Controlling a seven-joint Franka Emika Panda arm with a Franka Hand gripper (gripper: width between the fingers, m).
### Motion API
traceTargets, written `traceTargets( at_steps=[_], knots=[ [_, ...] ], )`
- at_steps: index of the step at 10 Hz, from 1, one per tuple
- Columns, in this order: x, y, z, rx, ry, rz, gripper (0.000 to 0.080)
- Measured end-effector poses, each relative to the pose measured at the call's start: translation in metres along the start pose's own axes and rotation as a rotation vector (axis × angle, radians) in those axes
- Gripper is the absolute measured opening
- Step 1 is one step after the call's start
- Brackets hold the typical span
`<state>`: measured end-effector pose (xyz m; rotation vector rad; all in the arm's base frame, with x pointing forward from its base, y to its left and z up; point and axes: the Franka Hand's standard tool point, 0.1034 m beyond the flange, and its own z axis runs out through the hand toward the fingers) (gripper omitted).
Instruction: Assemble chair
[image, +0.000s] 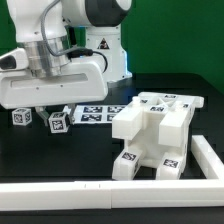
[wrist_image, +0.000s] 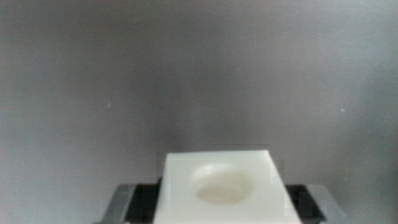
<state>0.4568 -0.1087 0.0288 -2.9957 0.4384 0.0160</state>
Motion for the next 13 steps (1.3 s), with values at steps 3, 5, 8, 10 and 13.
traceTargets(
  at_steps=[3, 5, 8, 10, 13],
  knots=[
    [-0.021, 0.007, 0.019, -0.033, -0.01, 0.054, 0.0265],
    [-0.031, 0.011, 0.023, -0.051, 0.003, 0.025, 0.0265],
    [-0.032, 0.009, 0.024, -0.037, -0.025, 0.026, 0.0265],
    [-0.03, 0.007, 0.016, 0.002, -0.1, 0.038, 0.0435],
    [-0.008, -0.003, 0.0, 0.076, -0.356, 0.079, 0.0632]
  ],
)
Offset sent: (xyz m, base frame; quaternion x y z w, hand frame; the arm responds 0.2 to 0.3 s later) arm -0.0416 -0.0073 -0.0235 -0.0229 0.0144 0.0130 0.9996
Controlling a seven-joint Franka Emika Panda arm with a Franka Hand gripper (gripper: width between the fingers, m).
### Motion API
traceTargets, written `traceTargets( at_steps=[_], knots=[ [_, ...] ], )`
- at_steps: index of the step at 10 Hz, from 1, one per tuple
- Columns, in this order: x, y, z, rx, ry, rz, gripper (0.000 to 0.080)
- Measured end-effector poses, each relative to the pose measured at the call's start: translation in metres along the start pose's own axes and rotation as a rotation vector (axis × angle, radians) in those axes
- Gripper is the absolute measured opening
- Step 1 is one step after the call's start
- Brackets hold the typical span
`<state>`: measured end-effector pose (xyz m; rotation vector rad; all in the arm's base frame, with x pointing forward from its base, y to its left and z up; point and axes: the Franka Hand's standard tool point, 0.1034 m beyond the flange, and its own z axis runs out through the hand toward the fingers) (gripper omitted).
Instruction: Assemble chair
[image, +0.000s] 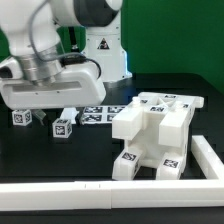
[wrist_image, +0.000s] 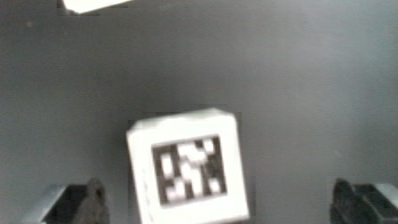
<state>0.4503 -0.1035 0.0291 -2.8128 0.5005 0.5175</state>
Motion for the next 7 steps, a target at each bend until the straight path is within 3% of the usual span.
traceTargets(
  at_steps=[3, 5, 7],
  knots=[
    [0.01, -0.002, 0.012, 0.027, -0.248, 0.051, 0.0649],
    [0.007, -0.005, 0.015, 0.044, -0.346, 0.064, 0.0649],
    [0.0, -0.004, 0.017, 0.063, -0.522, 0.055, 0.0649]
  ],
)
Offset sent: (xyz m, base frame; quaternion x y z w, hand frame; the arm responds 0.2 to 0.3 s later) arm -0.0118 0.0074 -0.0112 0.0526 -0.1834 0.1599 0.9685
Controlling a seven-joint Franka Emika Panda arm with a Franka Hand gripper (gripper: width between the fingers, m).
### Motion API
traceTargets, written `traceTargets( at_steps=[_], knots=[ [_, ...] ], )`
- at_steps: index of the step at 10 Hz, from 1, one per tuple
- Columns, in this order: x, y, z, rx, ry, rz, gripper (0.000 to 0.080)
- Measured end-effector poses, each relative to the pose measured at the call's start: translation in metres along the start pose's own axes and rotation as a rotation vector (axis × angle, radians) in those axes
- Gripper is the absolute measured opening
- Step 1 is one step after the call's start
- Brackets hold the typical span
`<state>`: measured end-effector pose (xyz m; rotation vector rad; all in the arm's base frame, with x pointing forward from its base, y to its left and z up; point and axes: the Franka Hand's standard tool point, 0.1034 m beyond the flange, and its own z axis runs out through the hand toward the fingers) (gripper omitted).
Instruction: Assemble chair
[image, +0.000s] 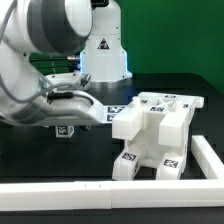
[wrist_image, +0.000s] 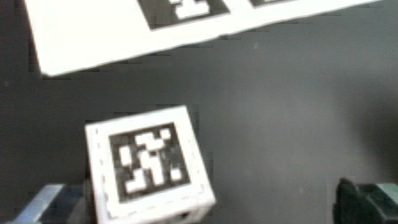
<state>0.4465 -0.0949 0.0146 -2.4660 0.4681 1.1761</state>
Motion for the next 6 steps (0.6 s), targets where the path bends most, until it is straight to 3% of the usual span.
traceTargets(
  at_steps=[1, 2, 3, 6],
  knots=[
    [0.0, 0.0118, -0.0113, -0.038, -0.08, -0.025, 0.0649],
    [0.0068, 0.0139, -0.0192, -0.05, -0.079, -0.02, 0.0649],
    [0.0065, 0.0081, -0.0161, -0.061, -0.065, 0.004, 0.0649],
    [0.0052, 0.0074, -0.0122, -0.058, -0.076, -0.007, 0.0649]
  ],
)
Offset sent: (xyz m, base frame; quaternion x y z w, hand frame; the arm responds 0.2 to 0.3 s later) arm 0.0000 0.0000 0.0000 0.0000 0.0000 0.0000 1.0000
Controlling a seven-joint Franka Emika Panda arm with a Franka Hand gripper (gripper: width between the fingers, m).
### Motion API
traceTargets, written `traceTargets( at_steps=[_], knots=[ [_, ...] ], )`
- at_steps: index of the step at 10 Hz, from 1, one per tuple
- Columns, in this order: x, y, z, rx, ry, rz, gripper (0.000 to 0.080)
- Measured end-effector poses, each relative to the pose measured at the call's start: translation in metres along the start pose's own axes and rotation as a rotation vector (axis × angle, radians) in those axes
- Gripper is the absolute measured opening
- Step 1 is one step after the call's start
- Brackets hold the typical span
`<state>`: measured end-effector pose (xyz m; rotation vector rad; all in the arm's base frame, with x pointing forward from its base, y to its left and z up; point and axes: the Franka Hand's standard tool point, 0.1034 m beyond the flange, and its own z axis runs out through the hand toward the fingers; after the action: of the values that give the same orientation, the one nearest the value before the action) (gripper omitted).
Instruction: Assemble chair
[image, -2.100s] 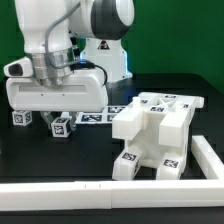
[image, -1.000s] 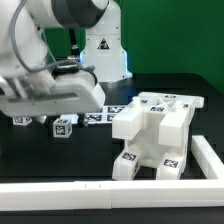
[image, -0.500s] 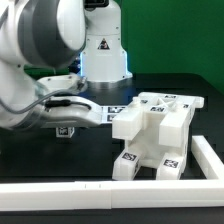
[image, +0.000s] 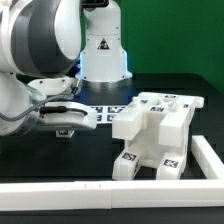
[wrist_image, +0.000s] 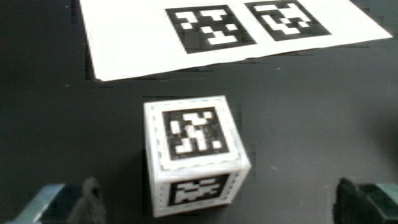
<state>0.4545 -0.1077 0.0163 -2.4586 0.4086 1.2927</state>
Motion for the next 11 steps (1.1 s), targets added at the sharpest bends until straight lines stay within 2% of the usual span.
traceTargets(
  at_steps=[3, 6, 8, 11],
  knots=[
    [-0.003, 0.004, 0.022, 0.002, -0.062, 0.009, 0.0649],
    [-0.001, 0.004, 0.023, 0.003, -0.056, 0.01, 0.0622],
    [-0.001, 0.004, 0.023, 0.003, -0.056, 0.01, 0.0279],
    [-0.002, 0.003, 0.021, 0.002, -0.051, 0.008, 0.0281]
  ],
)
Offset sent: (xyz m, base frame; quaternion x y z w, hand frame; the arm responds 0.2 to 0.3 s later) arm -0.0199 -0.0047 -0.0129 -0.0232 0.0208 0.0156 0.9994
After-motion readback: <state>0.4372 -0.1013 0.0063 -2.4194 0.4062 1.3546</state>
